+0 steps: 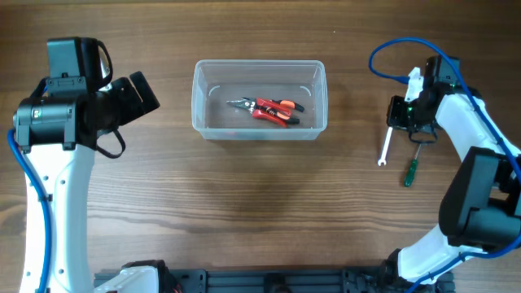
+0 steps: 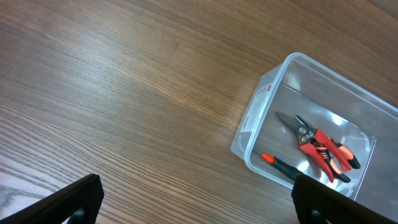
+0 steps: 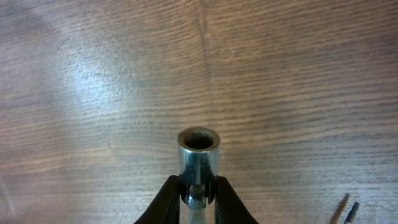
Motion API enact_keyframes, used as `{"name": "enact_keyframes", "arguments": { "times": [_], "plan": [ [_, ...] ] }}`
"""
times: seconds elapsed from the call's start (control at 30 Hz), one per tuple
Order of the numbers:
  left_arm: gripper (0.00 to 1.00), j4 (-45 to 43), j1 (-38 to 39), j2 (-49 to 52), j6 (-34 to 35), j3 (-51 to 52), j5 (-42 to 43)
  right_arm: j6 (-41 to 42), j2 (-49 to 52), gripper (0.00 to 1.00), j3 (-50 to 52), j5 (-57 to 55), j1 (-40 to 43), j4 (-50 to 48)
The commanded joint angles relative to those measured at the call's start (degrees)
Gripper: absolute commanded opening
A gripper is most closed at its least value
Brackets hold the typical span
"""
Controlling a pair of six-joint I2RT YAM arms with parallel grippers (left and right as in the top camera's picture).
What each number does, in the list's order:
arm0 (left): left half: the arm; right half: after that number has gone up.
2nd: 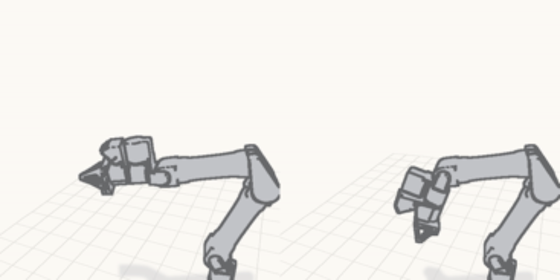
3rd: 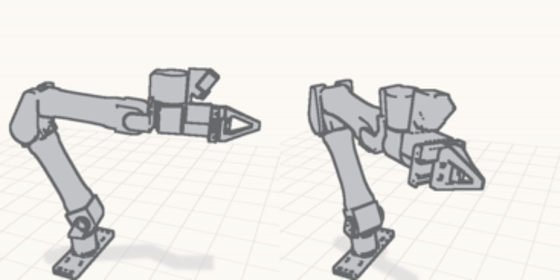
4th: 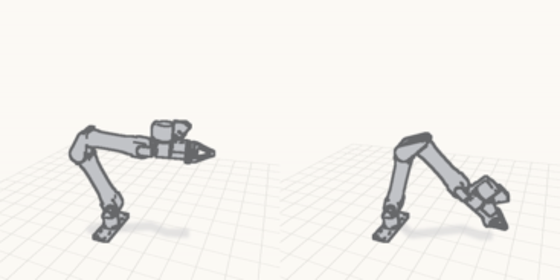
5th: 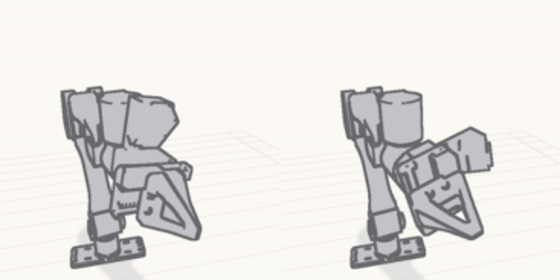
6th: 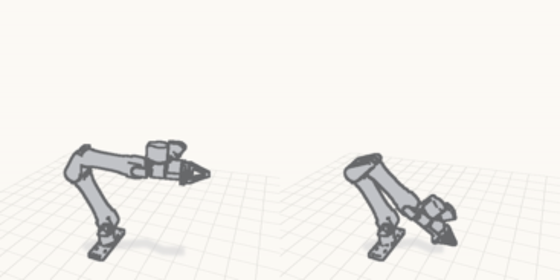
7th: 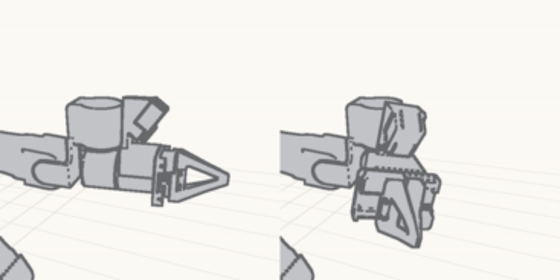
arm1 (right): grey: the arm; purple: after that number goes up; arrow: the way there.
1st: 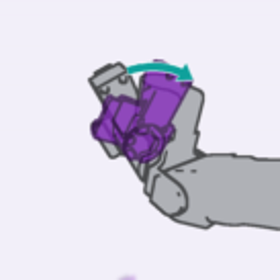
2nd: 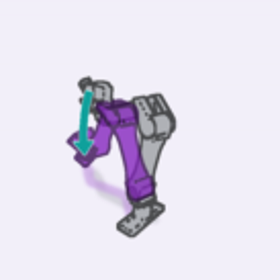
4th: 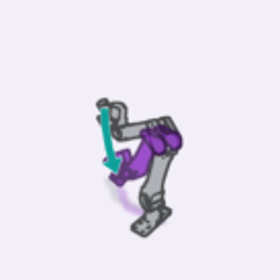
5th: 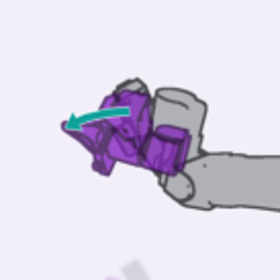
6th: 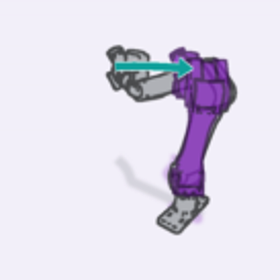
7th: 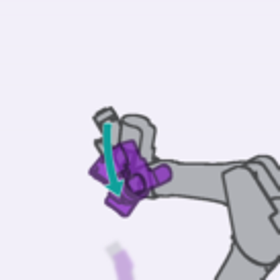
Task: Pack container
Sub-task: 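Grasp the silver socket wrench with the right gripper, then lower the socket wrench into the container and open right gripper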
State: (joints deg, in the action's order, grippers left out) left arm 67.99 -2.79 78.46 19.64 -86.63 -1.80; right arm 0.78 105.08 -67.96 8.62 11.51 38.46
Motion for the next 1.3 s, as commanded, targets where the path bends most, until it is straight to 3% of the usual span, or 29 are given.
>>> {"name": "enact_keyframes", "arguments": {
  "times": [0.0, 0.63, 0.97, 1.27],
  "plan": [
    [1.0, 0.0, -0.3, 0.1, 0.3, 0.0, 0.7, -2.3, -3.5, 0.04, 0.0, 2.0, -0.5, 0.6],
    [1.0, 0.0, -0.3, 0.1, 0.3, 0.0, 0.7, -9.9, -17.6, 0.04, -3.0, 2.0, -6.6, 4.1],
    [1.0, 0.0, -0.3, 0.1, 0.3, 0.0, 0.7, -15.0, -15.4, 0.04, -36.1, 1.4, -17.7, 27.1],
    [1.0, 0.2, -0.3, 0.1, 0.3, 0.0, 0.7, -18.7, -8.5, 0.04, -42.6, 0.0, -27.2, 28.5]
  ]
}}
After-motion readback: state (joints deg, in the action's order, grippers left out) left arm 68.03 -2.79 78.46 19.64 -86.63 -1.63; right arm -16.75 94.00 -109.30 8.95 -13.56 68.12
